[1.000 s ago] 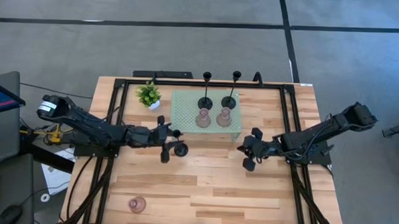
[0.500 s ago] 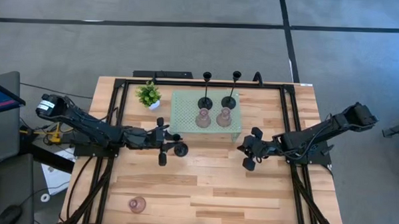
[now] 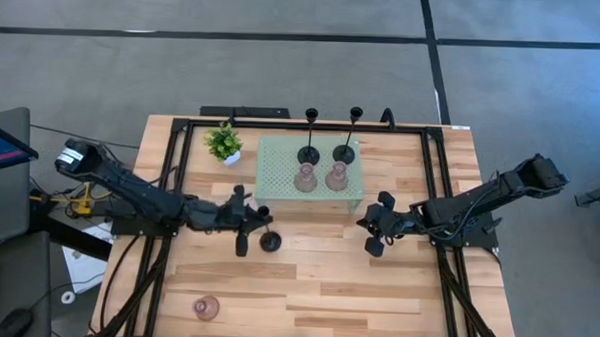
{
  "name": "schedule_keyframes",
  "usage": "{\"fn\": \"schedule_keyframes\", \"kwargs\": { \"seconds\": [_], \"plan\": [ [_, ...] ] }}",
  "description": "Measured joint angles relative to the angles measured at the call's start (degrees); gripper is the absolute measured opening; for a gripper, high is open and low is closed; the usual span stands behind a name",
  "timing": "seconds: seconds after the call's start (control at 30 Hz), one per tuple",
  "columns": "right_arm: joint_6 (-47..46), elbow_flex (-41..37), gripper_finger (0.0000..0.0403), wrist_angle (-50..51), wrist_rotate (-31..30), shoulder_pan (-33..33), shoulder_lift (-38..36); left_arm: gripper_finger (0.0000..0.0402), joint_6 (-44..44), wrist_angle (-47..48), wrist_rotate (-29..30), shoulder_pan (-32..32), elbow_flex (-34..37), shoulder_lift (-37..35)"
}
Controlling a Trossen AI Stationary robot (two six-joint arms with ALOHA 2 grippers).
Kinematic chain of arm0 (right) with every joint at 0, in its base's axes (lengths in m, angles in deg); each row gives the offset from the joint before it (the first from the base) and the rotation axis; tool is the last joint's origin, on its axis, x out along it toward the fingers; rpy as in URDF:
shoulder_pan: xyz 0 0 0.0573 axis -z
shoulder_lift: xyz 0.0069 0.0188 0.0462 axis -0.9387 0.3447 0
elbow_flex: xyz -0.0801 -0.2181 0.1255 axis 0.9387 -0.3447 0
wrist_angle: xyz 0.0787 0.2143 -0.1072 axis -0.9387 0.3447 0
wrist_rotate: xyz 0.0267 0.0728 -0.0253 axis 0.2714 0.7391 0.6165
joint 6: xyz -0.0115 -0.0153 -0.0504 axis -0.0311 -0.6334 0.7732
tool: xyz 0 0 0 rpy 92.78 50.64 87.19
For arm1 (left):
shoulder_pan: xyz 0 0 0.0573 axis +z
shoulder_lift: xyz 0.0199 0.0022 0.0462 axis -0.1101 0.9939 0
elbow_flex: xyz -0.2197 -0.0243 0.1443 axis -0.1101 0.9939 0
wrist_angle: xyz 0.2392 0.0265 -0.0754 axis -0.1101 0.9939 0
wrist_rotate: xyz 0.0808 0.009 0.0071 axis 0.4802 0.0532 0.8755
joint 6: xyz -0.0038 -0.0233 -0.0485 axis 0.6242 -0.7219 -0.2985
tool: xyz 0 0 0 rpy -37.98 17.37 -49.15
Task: Pick & Place candle stick holders
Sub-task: Put the black candle holder on the shelf
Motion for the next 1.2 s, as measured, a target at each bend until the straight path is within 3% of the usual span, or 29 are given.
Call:
{"fn": "schedule_keyframes", "kwargs": {
  "seconds": [0.2,0.3,0.57,0.67,0.87,1.07,1.13,1.2],
  "plan": [
    [-0.02,0.00,0.0000,-0.10,0.02,-0.01,0.00,0.0015,-1.46,4.09,1.38,-6.21,-5.22,-0.27],
    [-0.02,0.00,0.0000,-0.22,0.02,-0.02,-0.02,0.0015,-1.30,11.00,1.50,-7.81,-10.14,-0.21],
    [-0.13,0.00,0.0000,-0.33,0.04,0.00,0.00,0.0015,6.86,28.08,2.22,-6.86,-27.33,-0.58],
    [-0.13,0.00,0.0000,-0.26,0.06,-0.02,0.00,0.0015,10.74,33.49,5.14,-5.31,-33.50,-0.64],
    [-0.11,0.00,0.0000,-0.02,0.07,-0.02,0.00,0.0015,19.78,35.40,9.99,1.59,-41.11,-1.64],
    [0.02,-0.02,0.0000,0.40,0.07,0.00,0.00,0.0015,20.85,35.83,10.32,13.35,-43.05,-3.34],
    [0.04,-0.02,0.0000,0.53,0.04,0.00,0.00,0.0015,19.49,36.45,9.35,17.44,-43.03,-3.33],
    [0.38,-0.02,0.0000,0.63,0.02,0.04,0.00,0.0015,17.65,36.28,4.83,21.21,-43.03,-2.97]
  ]
}}
